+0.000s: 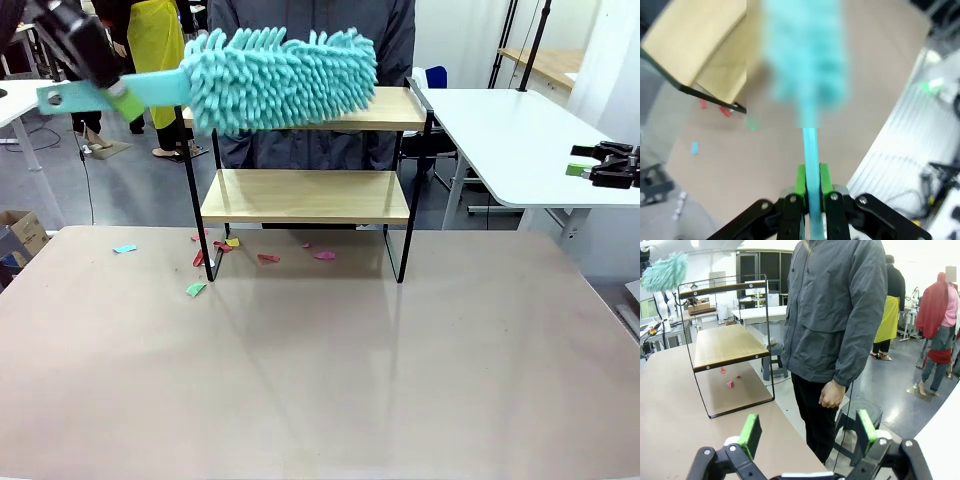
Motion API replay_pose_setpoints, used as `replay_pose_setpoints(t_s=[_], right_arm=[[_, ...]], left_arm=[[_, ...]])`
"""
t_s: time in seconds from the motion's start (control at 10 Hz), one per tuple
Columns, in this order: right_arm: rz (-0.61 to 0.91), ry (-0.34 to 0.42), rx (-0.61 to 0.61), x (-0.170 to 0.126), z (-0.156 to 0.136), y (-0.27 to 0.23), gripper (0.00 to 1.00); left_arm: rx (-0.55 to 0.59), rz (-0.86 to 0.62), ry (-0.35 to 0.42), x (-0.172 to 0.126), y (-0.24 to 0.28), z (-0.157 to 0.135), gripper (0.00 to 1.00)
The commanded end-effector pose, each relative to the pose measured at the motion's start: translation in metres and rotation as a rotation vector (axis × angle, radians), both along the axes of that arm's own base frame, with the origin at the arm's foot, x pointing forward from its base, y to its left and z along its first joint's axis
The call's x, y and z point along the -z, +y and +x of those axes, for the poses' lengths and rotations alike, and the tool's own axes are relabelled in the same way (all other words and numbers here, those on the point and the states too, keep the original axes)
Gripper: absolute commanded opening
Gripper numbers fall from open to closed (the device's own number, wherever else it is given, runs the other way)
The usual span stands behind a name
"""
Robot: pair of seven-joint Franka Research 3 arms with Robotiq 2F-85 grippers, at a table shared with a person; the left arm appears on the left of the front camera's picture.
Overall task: Clean the shelf.
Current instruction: Clean the specific section of the Shelf indicated by the human with the Duster.
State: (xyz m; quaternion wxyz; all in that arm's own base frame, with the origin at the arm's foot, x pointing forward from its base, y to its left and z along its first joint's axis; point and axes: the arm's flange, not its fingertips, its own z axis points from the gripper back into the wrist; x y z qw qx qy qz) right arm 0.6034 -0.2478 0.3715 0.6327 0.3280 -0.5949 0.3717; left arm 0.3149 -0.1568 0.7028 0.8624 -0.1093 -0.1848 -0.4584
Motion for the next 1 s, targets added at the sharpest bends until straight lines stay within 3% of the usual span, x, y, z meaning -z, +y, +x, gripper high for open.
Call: replay_pose_setpoints(t_s=[0.0, 0.4, 0.6, 0.9], right_arm=[[-0.003, -0.004, -0.004, -0.003, 0.0, 0.001, 1.0], [-0.003, -0.004, -0.004, -0.003, 0.0, 0.001, 1.0], [-0.003, -0.004, -0.004, -0.003, 0.0, 0.001, 1.0], [-0.003, -0.004, -0.004, -0.003, 0.0, 0.001, 1.0]], left_arm=[[0.093, 0.128, -0.038, 0.006, -0.002, 0.008, 0.13], [0.32, 0.436, 0.061, 0.06, -0.03, -0.009, 0.13], [0.361, 0.52, 0.043, 0.067, -0.033, -0.016, 0.13], [0.416, 0.606, 0.163, 0.096, -0.035, -0.024, 0.13]])
